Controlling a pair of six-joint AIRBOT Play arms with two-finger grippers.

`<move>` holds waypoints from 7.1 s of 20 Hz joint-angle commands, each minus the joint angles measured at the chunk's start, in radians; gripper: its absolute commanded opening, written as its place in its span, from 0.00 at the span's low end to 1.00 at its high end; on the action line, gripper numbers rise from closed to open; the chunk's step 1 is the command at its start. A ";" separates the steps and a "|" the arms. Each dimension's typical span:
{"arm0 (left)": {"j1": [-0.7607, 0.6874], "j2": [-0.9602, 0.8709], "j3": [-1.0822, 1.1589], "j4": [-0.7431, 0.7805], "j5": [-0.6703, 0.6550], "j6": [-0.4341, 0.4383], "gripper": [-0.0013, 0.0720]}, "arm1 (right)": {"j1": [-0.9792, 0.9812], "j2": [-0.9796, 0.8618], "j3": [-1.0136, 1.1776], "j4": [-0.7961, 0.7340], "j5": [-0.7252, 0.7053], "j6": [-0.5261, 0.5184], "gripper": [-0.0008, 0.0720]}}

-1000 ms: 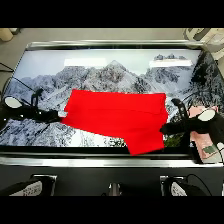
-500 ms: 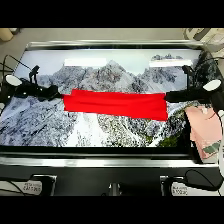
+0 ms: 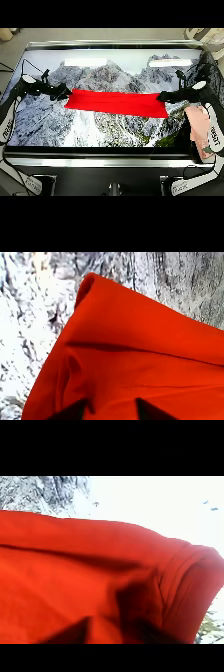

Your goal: Fold the shirts.

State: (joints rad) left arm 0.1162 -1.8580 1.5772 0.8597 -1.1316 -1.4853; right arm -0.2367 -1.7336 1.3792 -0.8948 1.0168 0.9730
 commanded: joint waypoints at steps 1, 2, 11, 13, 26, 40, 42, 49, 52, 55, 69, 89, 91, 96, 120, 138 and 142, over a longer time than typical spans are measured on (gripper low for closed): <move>0.019 -0.016 0.044 -0.026 -0.027 -0.019 0.93 | -0.022 -0.020 0.051 -0.008 0.114 -0.087 1.00; 0.039 -0.005 0.074 -0.026 -0.053 -0.018 0.93 | -0.043 -0.020 0.079 -0.046 0.176 -0.093 1.00; 0.053 0.244 0.135 -0.027 -0.094 0.023 0.92 | -0.126 -0.151 0.090 0.040 0.313 -0.027 1.00; 0.017 0.288 0.135 -0.026 -0.093 0.023 0.92 | -0.120 -0.176 0.090 0.119 0.293 -0.023 1.00; -0.502 -0.010 0.135 -0.091 0.211 0.040 0.05 | -0.056 0.002 0.271 0.151 0.328 0.029 0.03; -0.732 -0.244 0.135 -0.579 0.425 0.117 0.05 | -0.056 0.348 0.276 0.143 0.545 0.034 0.03; -0.763 -0.259 0.143 -0.591 0.425 0.117 0.05 | -0.055 0.363 0.276 0.156 0.536 0.033 0.03; -0.725 -0.249 0.249 -0.546 0.328 0.200 0.04 | -0.032 0.354 0.275 0.174 0.468 0.041 0.03; -0.600 -0.134 0.249 -0.208 0.225 0.090 0.04 | 0.061 0.296 0.275 0.145 0.421 0.041 0.03; -0.430 0.039 0.249 0.161 0.140 -0.049 0.04 | 0.196 0.207 0.275 0.148 0.323 0.040 0.03; -0.111 0.503 0.245 0.207 0.081 -0.032 0.05 | 0.484 -0.167 0.275 0.444 0.130 -0.040 0.91; -0.111 0.498 0.241 0.223 0.031 0.005 0.05 | 0.209 -0.051 -0.060 0.329 0.085 0.034 0.03; -0.111 0.498 0.241 0.223 0.032 0.005 0.05 | 0.141 -0.025 0.019 0.359 0.169 -0.032 0.03; -0.111 0.490 0.241 0.222 0.032 0.039 0.05 | -0.108 0.063 0.304 0.171 0.388 0.083 0.03; -0.133 0.455 0.198 0.214 0.069 0.050 0.05 | -0.708 0.406 0.205 -0.640 0.832 0.148 0.03; -0.161 0.457 0.198 0.193 0.092 0.046 0.05 | -0.708 0.496 -0.190 -0.796 0.570 0.183 0.91; -0.167 0.464 0.247 0.198 0.093 0.049 0.05 | -0.694 0.497 0.122 -0.795 0.436 0.072 0.91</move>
State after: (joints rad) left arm -0.0475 -1.3964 1.7935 1.0523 -1.0393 -1.4395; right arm -0.9413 -1.2427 1.3289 -1.6810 1.5650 1.1152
